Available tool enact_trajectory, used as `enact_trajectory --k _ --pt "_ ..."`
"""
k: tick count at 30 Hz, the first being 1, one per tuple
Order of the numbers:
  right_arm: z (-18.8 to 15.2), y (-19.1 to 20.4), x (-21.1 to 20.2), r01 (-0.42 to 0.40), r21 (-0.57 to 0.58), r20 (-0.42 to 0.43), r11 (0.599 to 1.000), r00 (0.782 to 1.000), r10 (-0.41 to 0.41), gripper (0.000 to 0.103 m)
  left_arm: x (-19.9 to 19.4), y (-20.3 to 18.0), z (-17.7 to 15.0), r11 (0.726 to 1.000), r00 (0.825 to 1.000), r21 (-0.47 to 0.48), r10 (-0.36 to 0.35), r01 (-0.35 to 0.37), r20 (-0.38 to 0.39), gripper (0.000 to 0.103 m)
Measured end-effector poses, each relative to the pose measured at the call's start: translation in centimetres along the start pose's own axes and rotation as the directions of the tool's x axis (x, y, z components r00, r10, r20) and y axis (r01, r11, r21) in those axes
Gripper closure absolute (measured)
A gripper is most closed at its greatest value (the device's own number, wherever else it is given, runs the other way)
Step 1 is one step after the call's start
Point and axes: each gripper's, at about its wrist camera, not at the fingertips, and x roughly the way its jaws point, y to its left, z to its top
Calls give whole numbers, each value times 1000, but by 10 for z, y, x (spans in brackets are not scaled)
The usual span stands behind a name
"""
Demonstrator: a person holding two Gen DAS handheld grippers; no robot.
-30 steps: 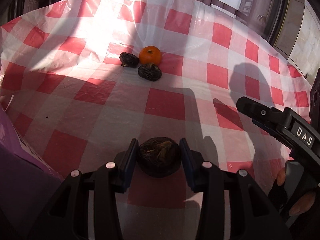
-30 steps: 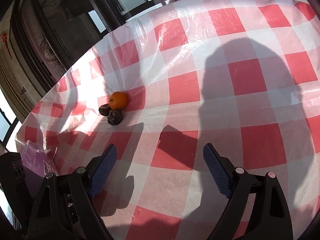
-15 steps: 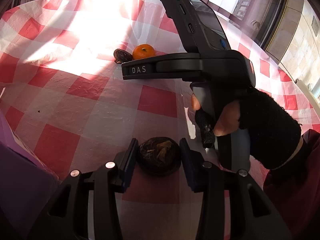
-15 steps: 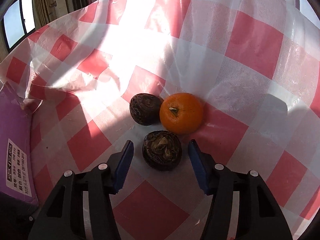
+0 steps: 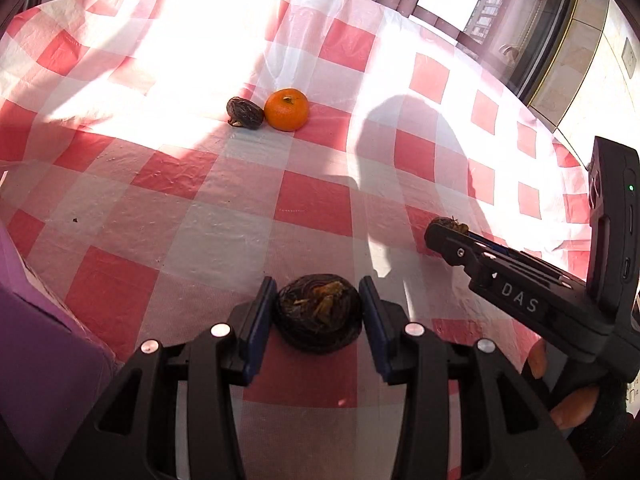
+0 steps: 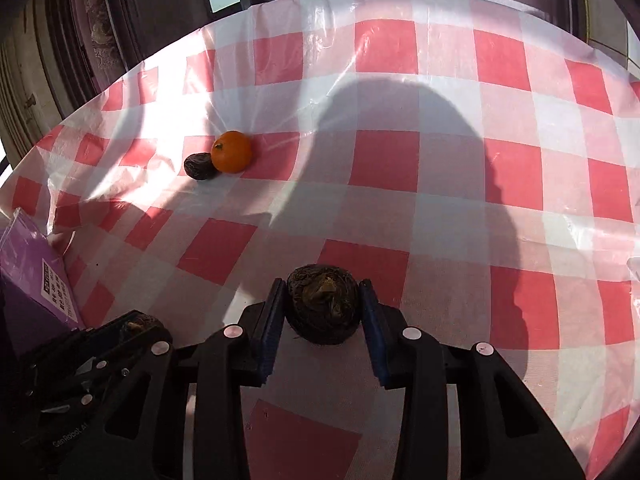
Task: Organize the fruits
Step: 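Grasp another dark dried fruit with the right gripper while the left gripper holds its own, then carry both dark dried fruits with both grippers over the white box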
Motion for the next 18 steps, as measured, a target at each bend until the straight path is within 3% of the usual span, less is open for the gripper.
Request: enact_trajectory --k 5,18 --pt "-30 -19 -32 -51 159 50 986 998 43 65 -1 1 0 1000 1000 -7 -6 6 2 60" --pt "-36 -23 -37 -144 213 116 966 986 121 65 -1 2 1 1000 1000 -15 -3 3 7 60"
